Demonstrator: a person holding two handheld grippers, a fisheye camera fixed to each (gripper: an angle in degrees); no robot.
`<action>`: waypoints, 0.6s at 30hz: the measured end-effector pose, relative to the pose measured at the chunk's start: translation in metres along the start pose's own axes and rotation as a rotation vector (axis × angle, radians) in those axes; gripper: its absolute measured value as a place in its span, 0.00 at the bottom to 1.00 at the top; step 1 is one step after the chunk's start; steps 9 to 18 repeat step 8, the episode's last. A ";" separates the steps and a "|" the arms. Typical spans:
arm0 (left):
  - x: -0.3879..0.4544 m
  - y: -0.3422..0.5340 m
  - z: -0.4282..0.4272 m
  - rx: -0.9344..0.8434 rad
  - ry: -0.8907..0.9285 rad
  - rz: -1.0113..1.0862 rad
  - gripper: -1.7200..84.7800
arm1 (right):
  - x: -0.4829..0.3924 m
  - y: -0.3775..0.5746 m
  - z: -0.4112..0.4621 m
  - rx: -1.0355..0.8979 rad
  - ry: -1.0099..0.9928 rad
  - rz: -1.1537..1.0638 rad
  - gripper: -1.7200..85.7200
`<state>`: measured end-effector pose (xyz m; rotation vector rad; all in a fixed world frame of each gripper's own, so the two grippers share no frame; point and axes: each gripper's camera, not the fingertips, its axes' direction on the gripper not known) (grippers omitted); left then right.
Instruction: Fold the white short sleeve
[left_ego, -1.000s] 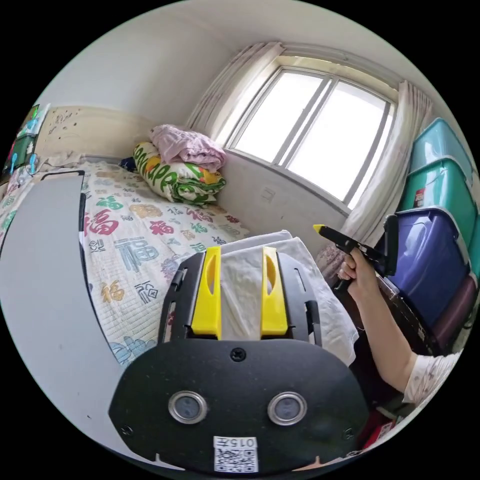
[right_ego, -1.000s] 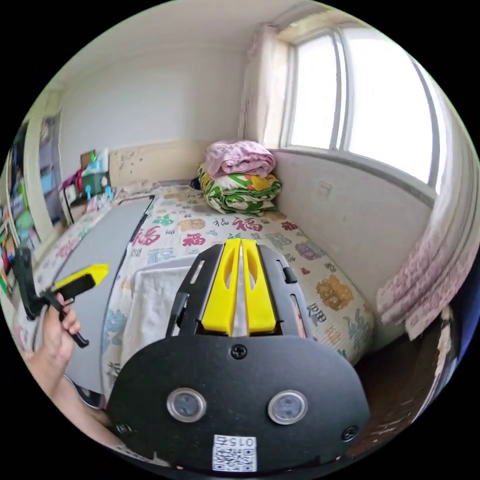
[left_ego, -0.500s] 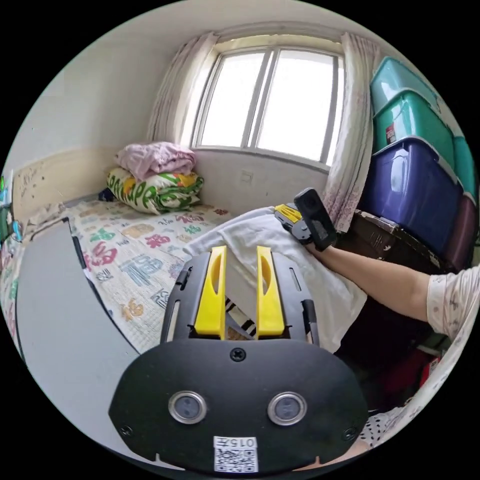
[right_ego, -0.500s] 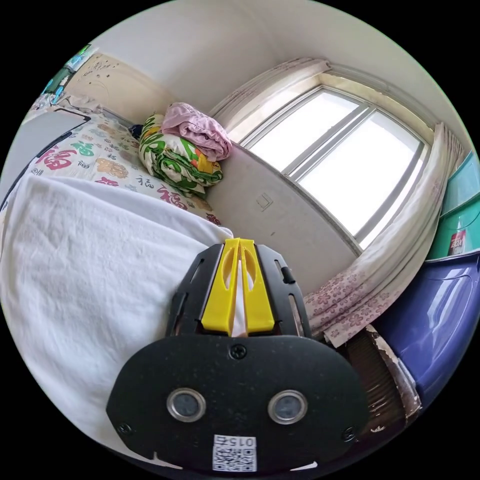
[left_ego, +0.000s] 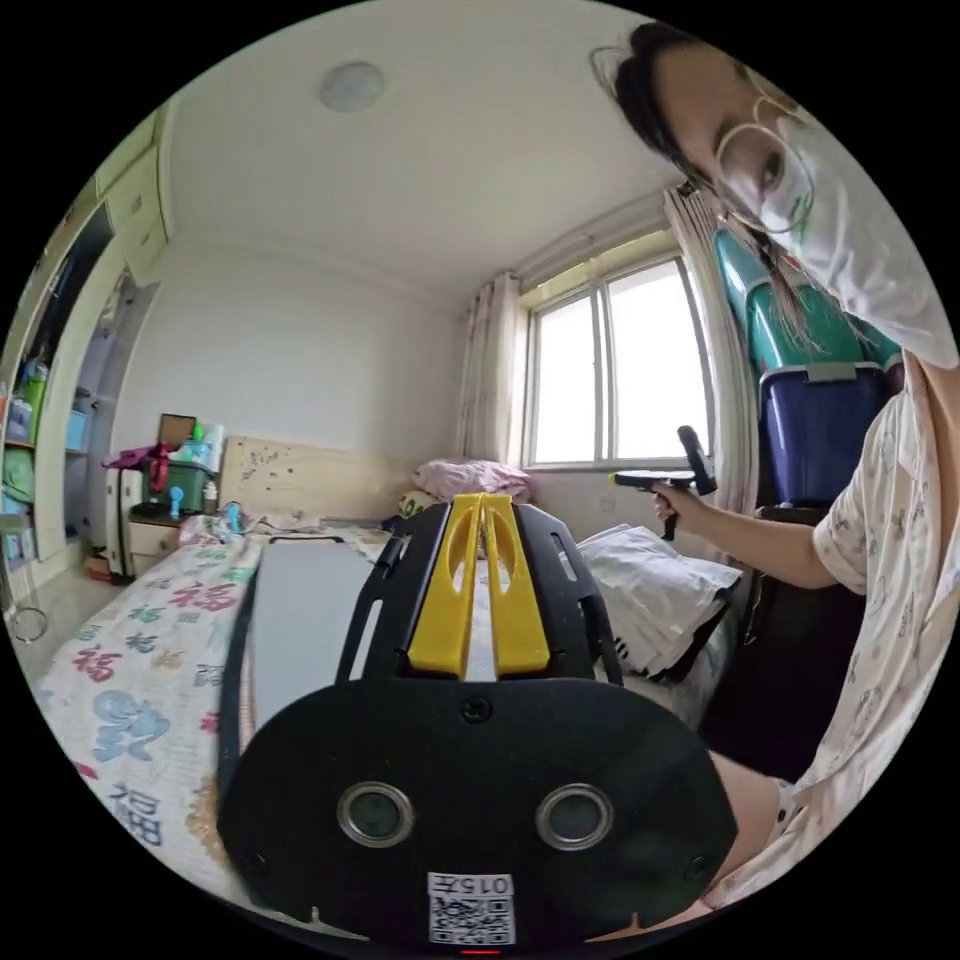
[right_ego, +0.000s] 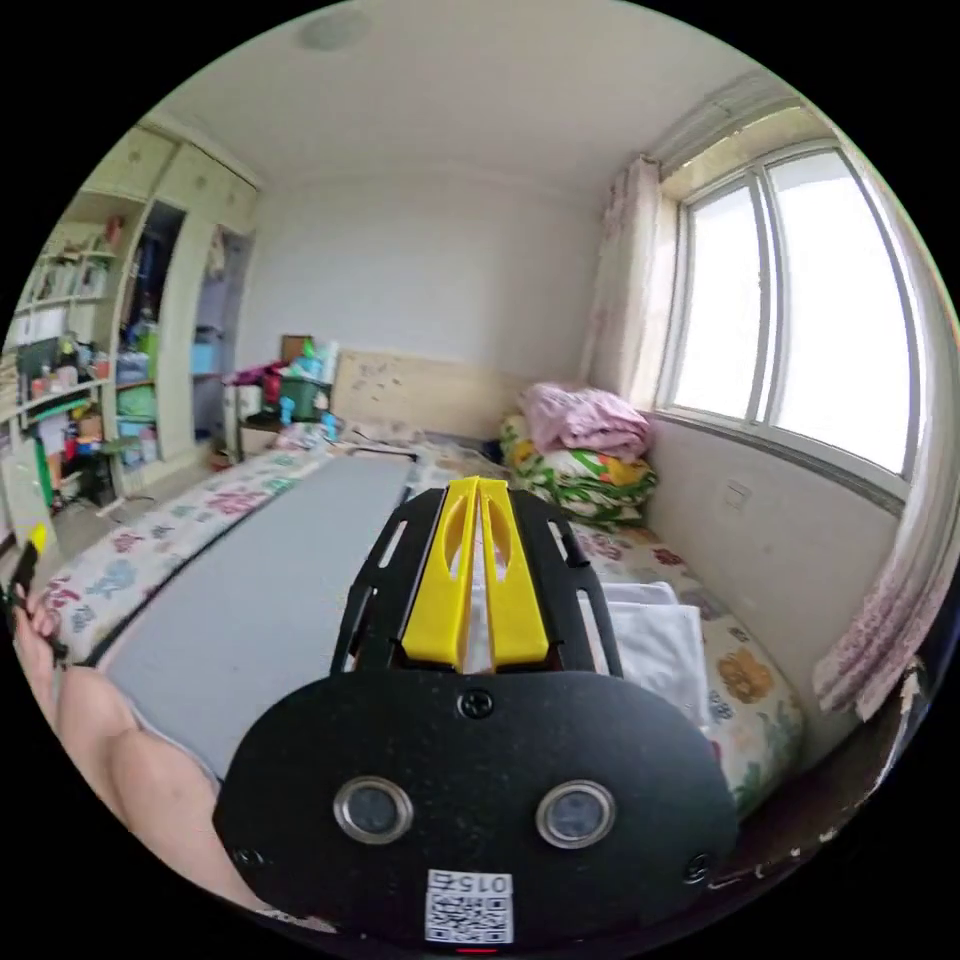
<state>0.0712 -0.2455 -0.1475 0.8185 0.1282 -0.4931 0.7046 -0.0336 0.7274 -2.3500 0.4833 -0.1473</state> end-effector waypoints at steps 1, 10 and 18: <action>-0.002 0.002 -0.020 -0.005 -0.054 0.026 0.01 | -0.021 0.002 -0.039 0.044 -0.144 0.041 0.01; -0.039 0.102 -0.184 -0.240 -0.752 0.218 0.02 | -0.140 0.097 -0.205 0.353 -0.948 0.262 0.05; -0.039 0.102 -0.184 -0.240 -0.752 0.218 0.02 | -0.140 0.097 -0.205 0.353 -0.948 0.262 0.05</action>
